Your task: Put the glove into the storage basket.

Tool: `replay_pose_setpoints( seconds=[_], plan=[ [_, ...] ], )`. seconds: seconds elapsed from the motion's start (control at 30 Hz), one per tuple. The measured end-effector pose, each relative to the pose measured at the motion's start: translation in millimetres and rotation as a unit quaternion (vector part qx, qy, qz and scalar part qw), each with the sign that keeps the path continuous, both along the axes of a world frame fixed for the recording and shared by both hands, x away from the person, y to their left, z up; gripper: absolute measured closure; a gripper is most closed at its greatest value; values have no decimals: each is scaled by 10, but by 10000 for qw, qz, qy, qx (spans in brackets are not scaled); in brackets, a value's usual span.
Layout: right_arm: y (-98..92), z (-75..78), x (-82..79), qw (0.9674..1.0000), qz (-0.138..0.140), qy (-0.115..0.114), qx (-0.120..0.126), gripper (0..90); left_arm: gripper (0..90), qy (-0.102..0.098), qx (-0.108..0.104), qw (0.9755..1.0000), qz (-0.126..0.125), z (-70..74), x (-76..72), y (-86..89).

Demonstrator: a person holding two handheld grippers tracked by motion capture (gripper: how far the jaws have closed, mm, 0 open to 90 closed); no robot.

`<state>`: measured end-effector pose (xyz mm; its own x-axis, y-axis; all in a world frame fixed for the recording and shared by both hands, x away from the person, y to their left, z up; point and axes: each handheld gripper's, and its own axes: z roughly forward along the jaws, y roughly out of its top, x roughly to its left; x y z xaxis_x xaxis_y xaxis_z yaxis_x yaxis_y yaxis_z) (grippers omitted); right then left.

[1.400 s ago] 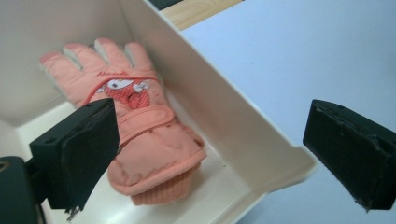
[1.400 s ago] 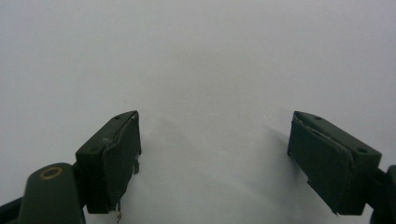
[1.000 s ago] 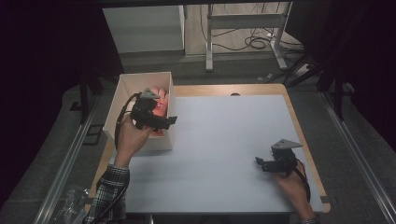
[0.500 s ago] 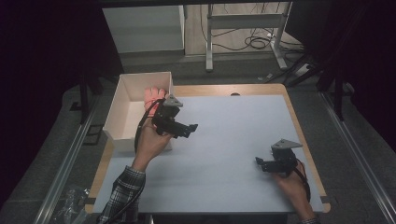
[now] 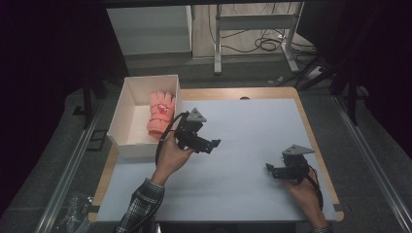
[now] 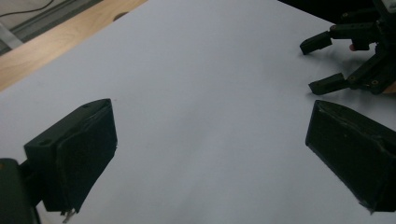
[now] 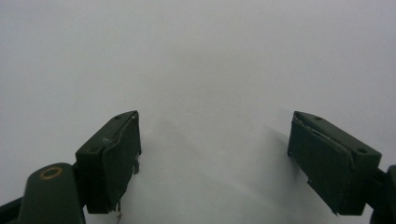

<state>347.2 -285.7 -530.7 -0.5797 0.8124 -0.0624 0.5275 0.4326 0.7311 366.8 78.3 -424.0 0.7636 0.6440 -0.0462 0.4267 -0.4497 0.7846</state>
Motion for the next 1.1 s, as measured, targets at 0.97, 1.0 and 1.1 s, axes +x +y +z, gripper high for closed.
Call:
replay_pose_setpoints(
  seconds=[0.97,1.0,1.1],
  plan=[
    [0,0,0,10000,0,3,-5,174,28,190,125,9997,-10,-737,-252,56],
    [0,0,0,10000,-1,3,-5,175,27,204,138,9997,-3,-763,-257,61],
    [0,0,0,10000,1,1,-5,174,26,239,178,9996,-1,-840,-271,75]
  ],
)
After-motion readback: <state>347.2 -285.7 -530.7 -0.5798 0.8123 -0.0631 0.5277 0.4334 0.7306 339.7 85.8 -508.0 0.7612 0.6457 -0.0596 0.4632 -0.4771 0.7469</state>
